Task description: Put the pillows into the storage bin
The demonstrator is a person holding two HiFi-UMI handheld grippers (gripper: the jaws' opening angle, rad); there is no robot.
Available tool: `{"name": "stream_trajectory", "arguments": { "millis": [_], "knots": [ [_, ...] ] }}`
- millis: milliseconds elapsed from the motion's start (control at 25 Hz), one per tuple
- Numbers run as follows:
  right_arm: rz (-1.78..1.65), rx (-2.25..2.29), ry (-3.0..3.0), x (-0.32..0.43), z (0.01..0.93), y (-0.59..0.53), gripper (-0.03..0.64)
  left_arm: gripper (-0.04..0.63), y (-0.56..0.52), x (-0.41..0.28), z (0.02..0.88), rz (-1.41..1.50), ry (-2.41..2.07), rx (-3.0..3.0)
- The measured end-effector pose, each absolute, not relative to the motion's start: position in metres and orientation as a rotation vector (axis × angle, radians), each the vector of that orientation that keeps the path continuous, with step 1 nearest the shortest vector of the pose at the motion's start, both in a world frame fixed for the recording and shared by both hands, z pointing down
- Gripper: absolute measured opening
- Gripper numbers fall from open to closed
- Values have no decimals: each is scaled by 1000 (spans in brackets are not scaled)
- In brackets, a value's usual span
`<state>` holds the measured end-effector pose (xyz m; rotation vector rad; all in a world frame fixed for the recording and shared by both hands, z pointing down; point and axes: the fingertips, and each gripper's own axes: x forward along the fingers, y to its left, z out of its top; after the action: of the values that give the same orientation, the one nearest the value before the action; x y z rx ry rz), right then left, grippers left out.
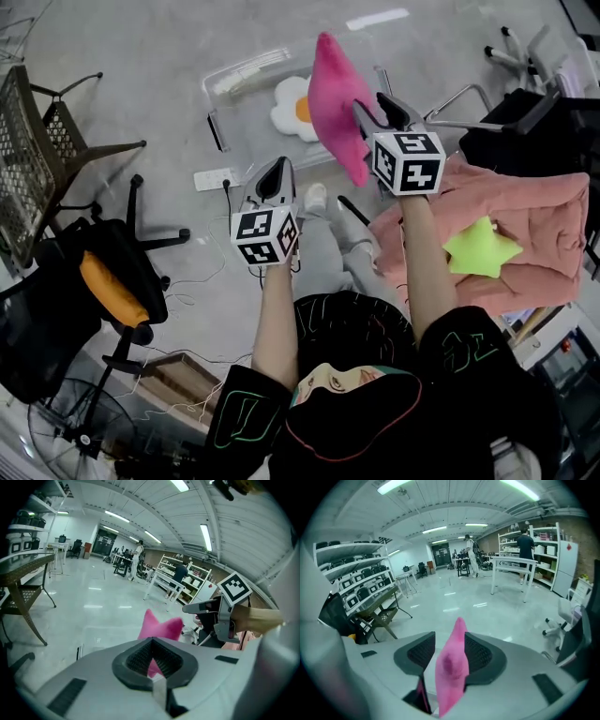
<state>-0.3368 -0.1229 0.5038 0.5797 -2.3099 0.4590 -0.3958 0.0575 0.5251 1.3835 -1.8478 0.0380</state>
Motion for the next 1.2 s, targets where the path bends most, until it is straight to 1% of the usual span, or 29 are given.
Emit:
{"name": "stream_trajectory", "arguments": {
  "millis": [120,160,200,240,280,480,640,760,960,1200],
  "knots": [
    [494,610,-2316,-330,500,-127,189,-6,43,-395,525,36,-1823,1414],
    [512,626,-2314,-322,499,-129,175,-6,37,-392,525,39,-1811,1431],
    [529,652,-2313,-310,498,-132,122,-6,29,-389,524,44,-1797,1452],
    [546,687,-2310,-296,498,-135,18,-6,22,-384,524,50,-1781,1477],
    [567,722,-2307,-280,498,-138,2,-6,14,-378,523,57,-1763,1504],
    [674,903,-2283,-187,495,-142,2,-6,-21,-331,517,103,-1665,1642],
    [718,1178,-2237,-97,476,-152,2,-6,-63,-276,500,158,-1539,1802],
    [747,1369,-2193,-19,465,-155,2,-6,-92,-211,489,206,-1426,1925],
    [798,1632,-2087,122,455,-142,2,-6,-121,-71,476,291,-1220,2093],
    [879,1828,-1941,225,460,-103,2,-6,-116,37,474,367,-1017,2200]
  ]
}}
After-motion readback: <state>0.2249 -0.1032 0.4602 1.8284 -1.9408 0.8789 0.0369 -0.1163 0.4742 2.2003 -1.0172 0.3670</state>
